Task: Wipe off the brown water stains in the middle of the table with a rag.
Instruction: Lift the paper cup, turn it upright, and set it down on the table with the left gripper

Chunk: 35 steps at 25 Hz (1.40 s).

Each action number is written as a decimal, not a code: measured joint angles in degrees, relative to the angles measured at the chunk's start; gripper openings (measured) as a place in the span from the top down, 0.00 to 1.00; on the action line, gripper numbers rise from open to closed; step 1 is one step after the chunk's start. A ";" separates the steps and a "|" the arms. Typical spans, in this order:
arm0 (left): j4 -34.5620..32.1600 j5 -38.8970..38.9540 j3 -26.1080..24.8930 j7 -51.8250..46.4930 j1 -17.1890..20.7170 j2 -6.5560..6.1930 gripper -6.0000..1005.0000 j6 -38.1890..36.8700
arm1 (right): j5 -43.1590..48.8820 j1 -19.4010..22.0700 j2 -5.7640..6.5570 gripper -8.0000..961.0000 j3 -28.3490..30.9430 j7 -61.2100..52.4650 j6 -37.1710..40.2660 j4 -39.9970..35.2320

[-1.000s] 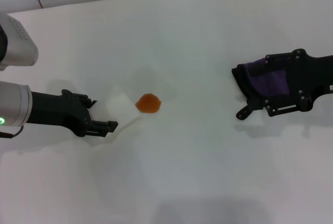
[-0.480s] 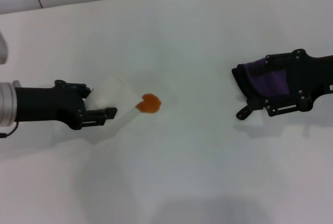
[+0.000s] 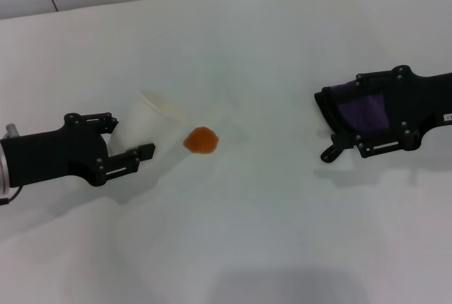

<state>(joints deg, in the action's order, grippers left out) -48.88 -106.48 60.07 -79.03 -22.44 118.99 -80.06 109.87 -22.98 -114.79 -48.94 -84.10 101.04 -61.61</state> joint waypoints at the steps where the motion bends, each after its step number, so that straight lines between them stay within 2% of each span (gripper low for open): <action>1: 0.00 0.00 0.00 0.00 0.00 0.00 0.46 0.00 | 0.00 0.00 0.00 0.25 0.00 0.00 0.00 0.00; 14: 13.59 7.51 -11.37 19.32 -1.10 -0.10 0.46 0.61 | 0.00 -0.23 -0.17 0.25 -0.58 -0.63 -0.26 0.03; 19: 16.37 8.65 -12.09 22.36 -2.34 -0.10 0.46 2.74 | -0.01 -0.22 -0.24 0.25 -0.85 -0.71 -0.32 0.66; 25: 21.70 11.32 -12.56 26.65 -5.18 -0.07 0.46 7.78 | -0.03 -0.22 -0.33 0.26 -1.12 -0.71 -0.29 0.88; 35: 29.48 14.79 -12.39 31.59 -9.64 0.24 0.46 12.08 | -0.20 -0.68 -0.31 0.26 -2.16 -0.63 -0.32 0.89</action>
<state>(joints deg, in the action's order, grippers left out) -19.40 -91.69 47.68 -47.44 -32.08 119.23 -67.98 109.66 -23.66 -115.10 -51.09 -84.73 100.72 -60.72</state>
